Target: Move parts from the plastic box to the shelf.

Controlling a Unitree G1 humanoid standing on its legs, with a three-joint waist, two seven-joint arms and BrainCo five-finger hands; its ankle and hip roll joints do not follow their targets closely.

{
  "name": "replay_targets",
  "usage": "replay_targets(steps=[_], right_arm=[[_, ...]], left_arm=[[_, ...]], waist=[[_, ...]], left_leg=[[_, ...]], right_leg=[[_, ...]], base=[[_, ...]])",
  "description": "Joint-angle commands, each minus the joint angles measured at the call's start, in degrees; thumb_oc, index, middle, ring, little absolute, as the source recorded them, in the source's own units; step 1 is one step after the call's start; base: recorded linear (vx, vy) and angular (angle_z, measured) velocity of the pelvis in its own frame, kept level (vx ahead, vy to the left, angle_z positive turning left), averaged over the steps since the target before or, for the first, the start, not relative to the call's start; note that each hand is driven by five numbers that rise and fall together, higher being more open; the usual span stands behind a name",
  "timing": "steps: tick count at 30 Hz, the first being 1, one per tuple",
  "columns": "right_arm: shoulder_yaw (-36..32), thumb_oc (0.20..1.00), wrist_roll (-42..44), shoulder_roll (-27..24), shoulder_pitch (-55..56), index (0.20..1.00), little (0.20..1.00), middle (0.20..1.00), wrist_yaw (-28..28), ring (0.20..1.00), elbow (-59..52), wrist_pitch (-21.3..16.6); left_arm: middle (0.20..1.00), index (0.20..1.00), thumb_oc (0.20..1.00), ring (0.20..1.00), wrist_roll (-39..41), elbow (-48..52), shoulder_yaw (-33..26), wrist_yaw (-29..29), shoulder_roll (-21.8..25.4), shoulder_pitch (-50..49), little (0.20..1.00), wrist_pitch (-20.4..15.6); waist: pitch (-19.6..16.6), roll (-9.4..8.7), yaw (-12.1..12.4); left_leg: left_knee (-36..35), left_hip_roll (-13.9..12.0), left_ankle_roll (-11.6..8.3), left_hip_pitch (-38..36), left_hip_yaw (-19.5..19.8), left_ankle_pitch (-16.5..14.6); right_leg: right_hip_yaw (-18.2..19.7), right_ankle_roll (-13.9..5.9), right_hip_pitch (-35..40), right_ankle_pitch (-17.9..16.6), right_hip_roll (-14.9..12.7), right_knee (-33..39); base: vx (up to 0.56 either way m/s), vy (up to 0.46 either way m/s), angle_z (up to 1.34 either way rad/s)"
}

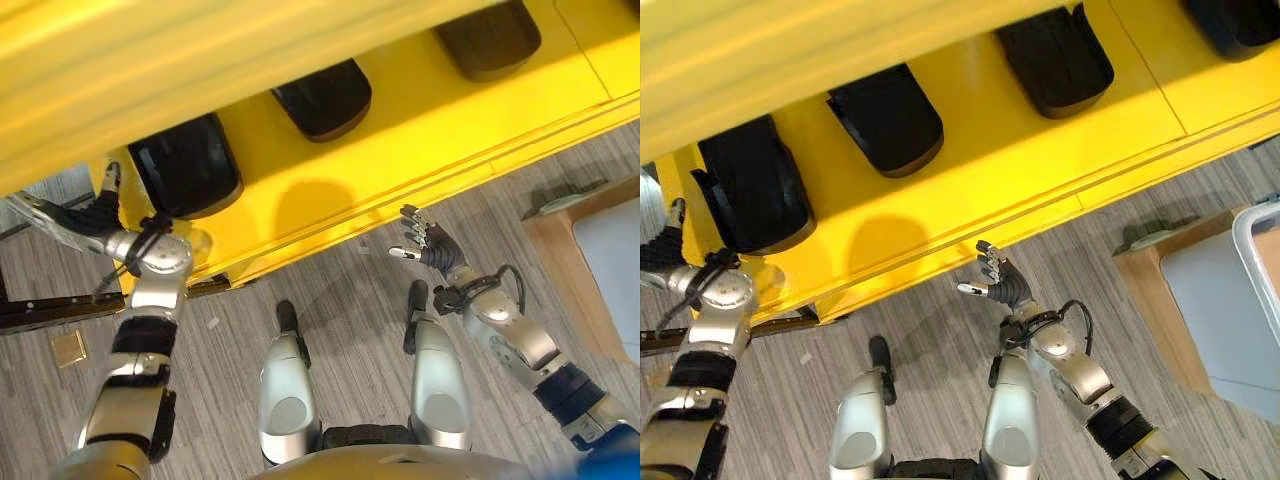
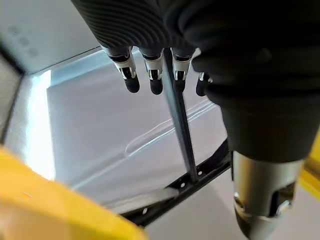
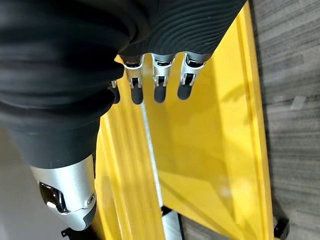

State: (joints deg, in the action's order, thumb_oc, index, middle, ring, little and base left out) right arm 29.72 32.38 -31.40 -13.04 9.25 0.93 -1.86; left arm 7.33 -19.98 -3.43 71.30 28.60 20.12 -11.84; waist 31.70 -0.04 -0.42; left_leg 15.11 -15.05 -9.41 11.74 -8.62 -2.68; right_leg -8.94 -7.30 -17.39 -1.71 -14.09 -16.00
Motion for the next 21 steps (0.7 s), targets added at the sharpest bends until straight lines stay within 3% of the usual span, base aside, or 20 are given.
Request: replay_targets(steps=[1,7,10,14,18,20,21], right_arm=[[-1.92,1.000,-1.00,3.76,1.24,1.000,1.000,1.000,-0.18,1.000,-5.70,-4.35],[-4.39,1.000,-4.21,4.81,2.59,1.000,1.000,1.000,-2.95,1.000,-6.20,-5.95],[-5.34,1.000,-10.66,4.25,1.97,1.000,1.000,1.000,-6.52,1.000,-6.87,-9.02],[-5.52,1.000,-15.82,1.85,0.26,1.000,1.000,1.000,-7.89,1.000,-9.00,-11.49],[-5.72,1.000,-13.09,-1.32,-3.87,1.000,1.000,1.000,-7.18,1.000,-11.54,-9.24],[-5.80,1.000,-12.32,-1.64,-4.56,1.000,1.000,1.000,-7.08,1.000,-11.52,-9.18],[-5.97,1.000,-11.70,-2.25,-5.68,1.000,1.000,1.000,-7.03,1.000,-11.67,-9.00]], left_arm=[[1.000,1.000,1.000,1.000,-2.73,4.36,-2.12,-3.77,3.84,-1.29,1.000,-2.64],[1.000,1.000,1.000,1.000,-7.74,18.01,0.95,-14.18,0.13,-10.82,1.000,-3.34],[1.000,1.000,1.000,1.000,-8.23,23.22,1.59,-19.96,0.27,-15.29,1.000,-4.54],[1.000,1.000,1.000,1.000,-9.56,28.51,1.45,-22.82,1.44,-20.28,1.000,-4.24],[1.000,1.000,1.000,1.000,-8.08,31.07,1.63,-33.00,4.82,-25.64,1.000,-6.07],[1.000,1.000,1.000,1.000,-8.66,31.52,1.79,-34.48,5.20,-26.19,1.000,-6.49],[1.000,1.000,1.000,1.000,-15.84,32.42,2.88,-39.12,6.98,-27.55,1.000,-9.70]], waist=[[-2.64,-2.90,1.03],[-2.38,-2.67,3.51],[-2.15,-2.60,5.13],[-1.96,-2.56,7.14],[-1.91,-3.30,10.19],[-1.91,-3.40,10.52],[-1.91,-3.50,11.28]], left_leg=[[4.06,2.04,4.26,1.55,-2.58,-2.31],[2.81,2.73,4.48,1.37,-0.97,-1.87],[1.97,2.94,4.32,1.36,-0.24,-1.48],[0.56,3.01,4.12,1.31,0.55,-0.59],[-1.92,2.63,3.41,1.05,1.93,0.58],[-2.40,2.58,3.37,1.19,2.05,1.09],[-3.15,2.50,3.21,0.64,2.24,1.07]], right_leg=[[-1.94,0.58,4.27,8.13,0.02,-2.14],[-3.87,0.62,5.76,8.01,0.08,-0.96],[-5.21,0.74,6.57,7.88,0.13,-0.28],[-7.01,0.96,7.61,7.53,0.20,0.80],[-9.77,0.70,9.45,7.04,0.84,2.83],[-10.20,0.84,9.53,6.69,0.99,3.26],[-10.93,0.73,10.29,6.82,1.23,3.70]], base=[[-0.02,-0.039,0.04],[-0.03,-0.039,0.11],[-0.04,-0.042,0.11],[-0.04,-0.039,0.14],[-0.06,-0.105,0.26],[-0.06,-0.054,0.29],[-0.05,-0.047,0.18]])
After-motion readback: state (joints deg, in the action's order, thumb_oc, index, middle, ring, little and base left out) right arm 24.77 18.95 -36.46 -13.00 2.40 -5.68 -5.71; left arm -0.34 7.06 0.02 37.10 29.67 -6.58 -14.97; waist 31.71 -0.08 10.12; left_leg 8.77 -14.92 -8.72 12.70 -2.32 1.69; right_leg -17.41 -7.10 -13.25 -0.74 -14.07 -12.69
